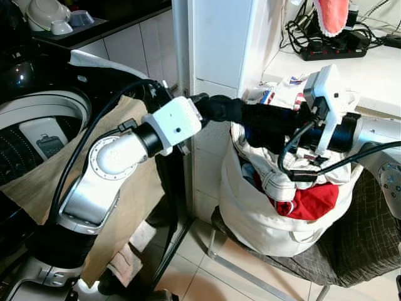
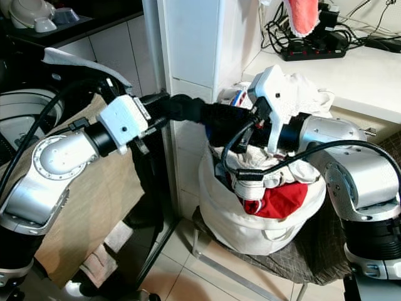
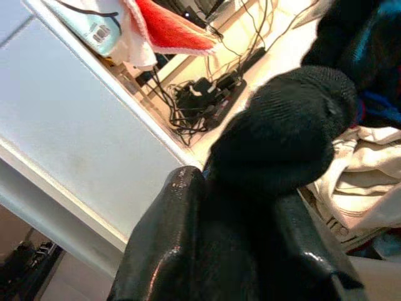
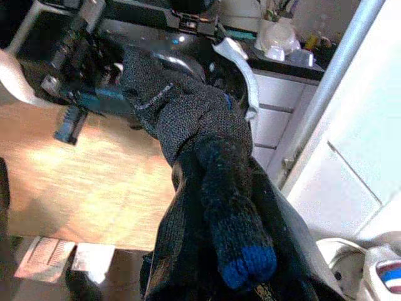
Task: Clothes washing
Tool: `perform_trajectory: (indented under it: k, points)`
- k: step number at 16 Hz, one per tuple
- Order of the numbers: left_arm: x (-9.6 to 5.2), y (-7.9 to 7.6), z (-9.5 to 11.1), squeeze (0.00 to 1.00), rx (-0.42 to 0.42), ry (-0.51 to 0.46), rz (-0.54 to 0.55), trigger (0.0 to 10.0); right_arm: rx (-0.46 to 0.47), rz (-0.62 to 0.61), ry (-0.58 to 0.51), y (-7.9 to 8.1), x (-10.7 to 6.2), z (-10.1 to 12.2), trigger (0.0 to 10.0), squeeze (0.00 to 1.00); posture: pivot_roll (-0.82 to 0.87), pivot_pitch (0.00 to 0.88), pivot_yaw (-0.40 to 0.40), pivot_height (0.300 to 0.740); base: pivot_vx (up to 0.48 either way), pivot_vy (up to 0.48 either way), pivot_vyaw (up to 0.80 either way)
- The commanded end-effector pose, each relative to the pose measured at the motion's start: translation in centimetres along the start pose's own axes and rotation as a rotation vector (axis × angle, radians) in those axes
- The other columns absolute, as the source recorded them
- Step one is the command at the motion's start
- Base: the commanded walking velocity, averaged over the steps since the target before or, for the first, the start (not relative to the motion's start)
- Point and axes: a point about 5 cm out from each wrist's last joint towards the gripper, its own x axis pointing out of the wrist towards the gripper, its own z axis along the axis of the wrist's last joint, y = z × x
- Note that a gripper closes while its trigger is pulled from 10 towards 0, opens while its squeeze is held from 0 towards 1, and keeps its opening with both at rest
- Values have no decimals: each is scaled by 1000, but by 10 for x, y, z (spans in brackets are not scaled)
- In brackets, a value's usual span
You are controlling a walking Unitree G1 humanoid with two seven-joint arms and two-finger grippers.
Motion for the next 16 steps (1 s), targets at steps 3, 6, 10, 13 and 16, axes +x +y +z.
perform_trajectory:
  k: [3, 6, 10, 13, 16]
  points:
    - [-2, 10, -1, 0, 3, 11, 58, 0, -41, -7, 2, -2, 2, 4, 10000, 0, -32, 0, 30, 740, 0, 0, 0]
    - [-2, 10, -1, 0, 3, 10, 61, 0, -31, -23, -7, -5, 2, 5, 10000, 1000, -31, 0, 29, 740, 0, 0, 0]
    - [-1, 9, 0, 0, -3, 4, 61, 0, -39, -20, -19, -6, 4, 7, 10000, 1000, -31, 0, 29, 740, 0, 0, 0]
    - [-1, 12, -1, 0, -6, 13, 82, 0, -40, -16, -25, -5, 4, 7, 10000, 1000, -33, 0, 30, 740, 0, 0, 0]
    - [-6, 39, -26, 0, 18, 215, 311, 0, -94, -89, -18, -12, 2, 10, 10000, 0, -33, 0, 31, 740, 0, 0, 0]
